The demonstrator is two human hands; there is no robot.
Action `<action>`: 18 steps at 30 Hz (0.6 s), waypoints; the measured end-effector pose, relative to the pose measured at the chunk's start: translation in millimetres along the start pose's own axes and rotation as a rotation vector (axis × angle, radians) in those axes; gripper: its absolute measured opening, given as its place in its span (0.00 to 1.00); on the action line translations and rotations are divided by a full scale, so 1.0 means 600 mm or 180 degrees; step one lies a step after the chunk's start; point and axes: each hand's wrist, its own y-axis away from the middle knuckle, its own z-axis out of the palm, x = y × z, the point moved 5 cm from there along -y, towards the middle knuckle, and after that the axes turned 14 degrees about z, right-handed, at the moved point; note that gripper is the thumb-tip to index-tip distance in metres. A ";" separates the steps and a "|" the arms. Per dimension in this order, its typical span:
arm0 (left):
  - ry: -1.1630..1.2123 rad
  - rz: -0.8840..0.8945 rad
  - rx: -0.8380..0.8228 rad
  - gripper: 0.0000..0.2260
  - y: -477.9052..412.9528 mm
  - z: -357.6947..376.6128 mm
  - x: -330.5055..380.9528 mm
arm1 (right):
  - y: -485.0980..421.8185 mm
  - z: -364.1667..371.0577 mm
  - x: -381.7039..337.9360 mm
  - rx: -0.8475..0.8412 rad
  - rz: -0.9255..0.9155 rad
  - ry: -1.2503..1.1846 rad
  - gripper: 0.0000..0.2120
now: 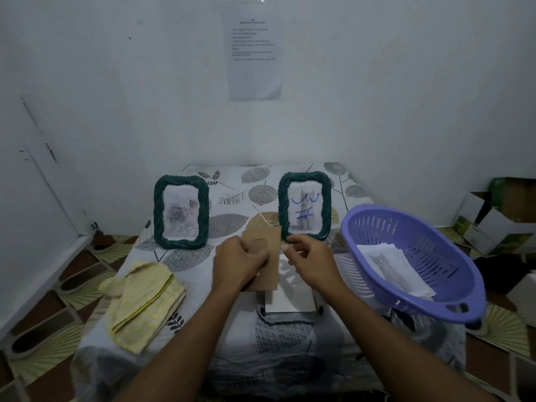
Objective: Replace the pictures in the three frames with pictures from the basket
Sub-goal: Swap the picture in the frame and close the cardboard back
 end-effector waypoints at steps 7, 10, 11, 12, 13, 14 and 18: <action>0.0438 0.0344 -0.0126 0.13 0.015 0.046 0.019 | -0.007 -0.032 0.026 0.0054 0.0703 -0.0544 0.09; 0.0567 0.0456 -0.0123 0.09 0.018 0.044 0.010 | -0.008 -0.043 0.042 0.0145 0.0768 -0.0407 0.11; 0.0567 0.0475 -0.0154 0.10 0.019 0.044 0.009 | -0.009 -0.045 0.047 0.0159 0.0756 -0.0347 0.11; 0.0555 0.0491 -0.0190 0.10 0.021 0.046 0.007 | -0.011 -0.045 0.051 0.0172 0.0735 -0.0289 0.11; 0.0532 0.0504 -0.0217 0.11 0.022 0.048 0.005 | -0.012 -0.046 0.054 0.0185 0.0706 -0.0210 0.11; 0.0505 0.0520 -0.0231 0.12 0.024 0.050 0.003 | -0.014 -0.045 0.058 0.0200 0.0668 -0.0092 0.11; 0.0428 0.0608 -0.0242 0.13 0.031 0.060 -0.004 | -0.019 -0.037 0.069 0.0211 0.0566 0.0439 0.14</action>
